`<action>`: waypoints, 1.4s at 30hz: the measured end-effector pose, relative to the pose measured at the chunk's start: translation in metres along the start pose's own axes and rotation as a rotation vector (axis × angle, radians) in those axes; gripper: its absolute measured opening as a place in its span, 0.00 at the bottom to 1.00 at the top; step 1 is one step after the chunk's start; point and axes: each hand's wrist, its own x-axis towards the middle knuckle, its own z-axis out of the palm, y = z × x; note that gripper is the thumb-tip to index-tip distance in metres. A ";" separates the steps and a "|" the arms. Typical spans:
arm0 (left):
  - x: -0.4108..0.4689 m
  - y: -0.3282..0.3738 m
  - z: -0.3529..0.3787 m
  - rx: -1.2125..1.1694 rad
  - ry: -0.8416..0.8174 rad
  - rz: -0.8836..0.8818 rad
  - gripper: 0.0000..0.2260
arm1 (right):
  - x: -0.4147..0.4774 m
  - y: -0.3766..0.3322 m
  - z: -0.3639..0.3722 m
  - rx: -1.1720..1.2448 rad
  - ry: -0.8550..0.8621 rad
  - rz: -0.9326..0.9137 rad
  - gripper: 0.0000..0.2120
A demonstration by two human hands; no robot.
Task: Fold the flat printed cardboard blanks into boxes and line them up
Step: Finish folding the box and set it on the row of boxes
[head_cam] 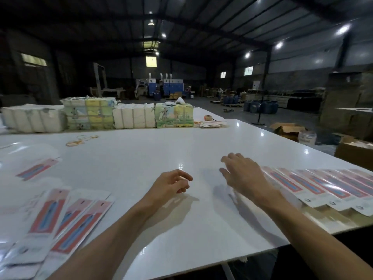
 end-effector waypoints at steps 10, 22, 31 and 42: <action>0.003 0.033 -0.045 0.297 0.159 -0.215 0.11 | 0.024 -0.087 0.058 0.264 0.024 -0.058 0.08; -0.103 0.048 -0.165 1.271 0.403 -0.968 0.37 | 0.025 -0.080 0.062 0.559 0.013 0.013 0.08; -0.116 0.044 -0.185 1.197 0.393 -1.023 0.41 | 0.025 -0.077 0.063 0.647 0.022 0.011 0.09; -0.082 0.065 -0.183 0.844 0.359 -0.641 0.16 | 0.026 -0.080 0.065 0.694 0.001 -0.001 0.08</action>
